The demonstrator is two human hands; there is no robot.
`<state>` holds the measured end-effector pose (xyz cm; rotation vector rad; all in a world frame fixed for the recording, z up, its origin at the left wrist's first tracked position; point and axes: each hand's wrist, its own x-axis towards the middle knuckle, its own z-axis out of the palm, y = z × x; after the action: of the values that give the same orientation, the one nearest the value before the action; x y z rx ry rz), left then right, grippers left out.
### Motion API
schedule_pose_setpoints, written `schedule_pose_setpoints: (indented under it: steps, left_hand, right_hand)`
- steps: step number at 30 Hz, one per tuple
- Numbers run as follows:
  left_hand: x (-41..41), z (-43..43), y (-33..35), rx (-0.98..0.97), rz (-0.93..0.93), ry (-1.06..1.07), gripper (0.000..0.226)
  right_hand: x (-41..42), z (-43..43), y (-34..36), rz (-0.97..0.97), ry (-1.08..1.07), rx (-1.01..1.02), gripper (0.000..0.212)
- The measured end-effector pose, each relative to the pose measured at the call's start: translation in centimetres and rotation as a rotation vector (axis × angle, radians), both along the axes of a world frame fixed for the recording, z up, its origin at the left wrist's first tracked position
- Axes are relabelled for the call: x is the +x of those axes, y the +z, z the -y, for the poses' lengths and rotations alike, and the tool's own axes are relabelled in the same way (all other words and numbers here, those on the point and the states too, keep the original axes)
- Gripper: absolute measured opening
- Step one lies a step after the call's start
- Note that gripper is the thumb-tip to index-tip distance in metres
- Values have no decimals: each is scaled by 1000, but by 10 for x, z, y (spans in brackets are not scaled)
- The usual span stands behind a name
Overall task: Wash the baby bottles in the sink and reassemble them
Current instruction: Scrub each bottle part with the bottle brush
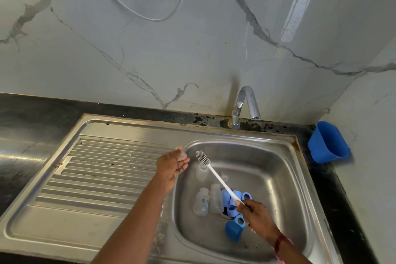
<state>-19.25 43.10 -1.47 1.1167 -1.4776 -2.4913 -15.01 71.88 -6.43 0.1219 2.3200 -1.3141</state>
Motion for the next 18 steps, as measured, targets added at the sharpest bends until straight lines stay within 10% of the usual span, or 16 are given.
schedule_pose_setpoints:
  steps: [18]
  left_hand:
    - [22,-9,-11,210,-66,23,6]
  right_hand:
    - [3,4,6,-212,103,157,22]
